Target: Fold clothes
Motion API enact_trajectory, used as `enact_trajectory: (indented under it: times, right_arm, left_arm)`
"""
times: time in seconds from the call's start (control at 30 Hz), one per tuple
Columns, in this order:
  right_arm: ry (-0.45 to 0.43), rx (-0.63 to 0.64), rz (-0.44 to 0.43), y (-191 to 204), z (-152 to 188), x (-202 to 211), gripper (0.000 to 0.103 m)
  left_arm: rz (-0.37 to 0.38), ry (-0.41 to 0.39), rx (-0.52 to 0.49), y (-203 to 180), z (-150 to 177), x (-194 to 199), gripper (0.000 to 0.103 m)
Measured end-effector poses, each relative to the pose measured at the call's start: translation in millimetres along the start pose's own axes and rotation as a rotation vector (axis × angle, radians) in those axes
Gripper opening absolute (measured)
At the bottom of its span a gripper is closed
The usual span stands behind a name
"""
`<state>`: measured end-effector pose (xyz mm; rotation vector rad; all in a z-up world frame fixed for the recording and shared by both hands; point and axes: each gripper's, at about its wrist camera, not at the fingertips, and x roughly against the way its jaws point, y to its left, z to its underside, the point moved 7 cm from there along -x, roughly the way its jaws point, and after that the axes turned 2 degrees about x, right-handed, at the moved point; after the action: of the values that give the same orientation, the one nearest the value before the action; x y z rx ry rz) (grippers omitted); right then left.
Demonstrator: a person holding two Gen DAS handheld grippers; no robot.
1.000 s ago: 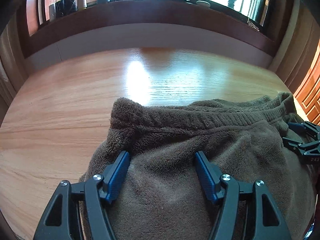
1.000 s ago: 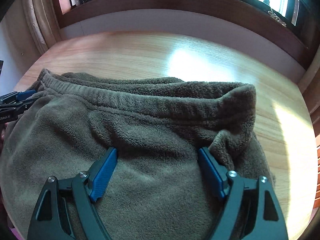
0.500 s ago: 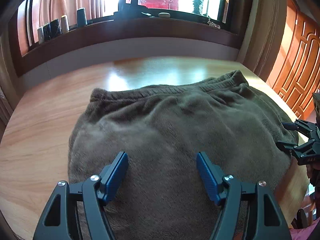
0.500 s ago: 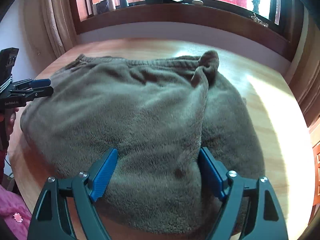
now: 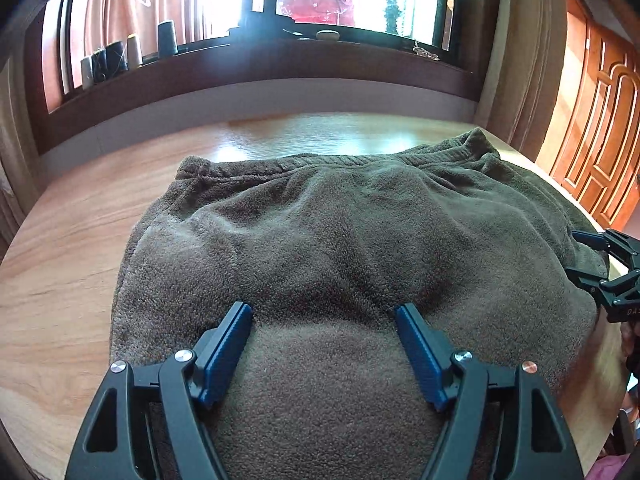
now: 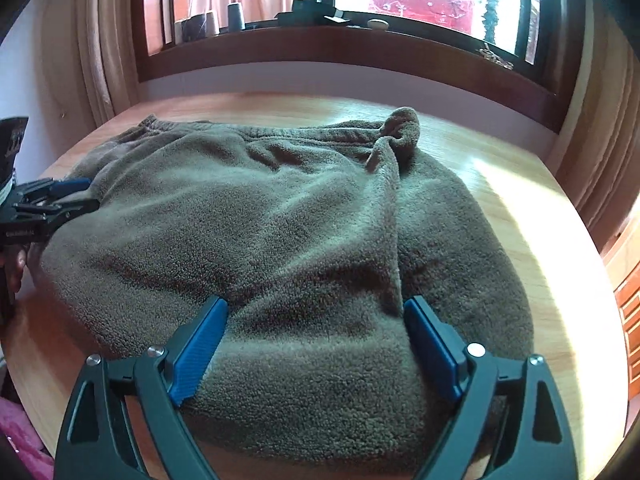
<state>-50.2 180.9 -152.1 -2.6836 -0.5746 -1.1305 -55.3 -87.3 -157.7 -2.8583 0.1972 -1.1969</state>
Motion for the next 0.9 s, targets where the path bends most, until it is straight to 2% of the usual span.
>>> enact_trajectory:
  times: [0.13,0.23,0.4,0.5,0.63,0.8,0.9]
  right_arm:
    - [-0.028,-0.171,-0.001,-22,10,26,0.092]
    - [-0.017,-0.271,0.016,-41,24,40,0.092]
    - [0.037,-0.341,0.101,-59,45,42,0.092]
    - [0.056,-0.409,0.091,-65,55,40,0.092]
    - [0.067,-0.494,0.018,-64,59,34,0.092]
    - [0.035,-0.478,-0.016,-44,47,21,0.103]
    - [-0.002,-0.499,-0.008,-43,39,13,0.103]
  left_arm:
    - [0.001,0.001,0.002,1,0,0,0.077]
    - [0.003,0.001,0.004,0,0,0,0.078]
    - [0.008,0.001,0.008,0,0,1,0.078]
    - [0.016,0.001,0.012,0,1,1,0.079]
    - [0.025,0.003,0.013,0,1,2,0.08]
    - [0.035,0.005,0.017,0,1,2,0.081]
    - [0.038,0.006,0.02,0,1,3,0.081]
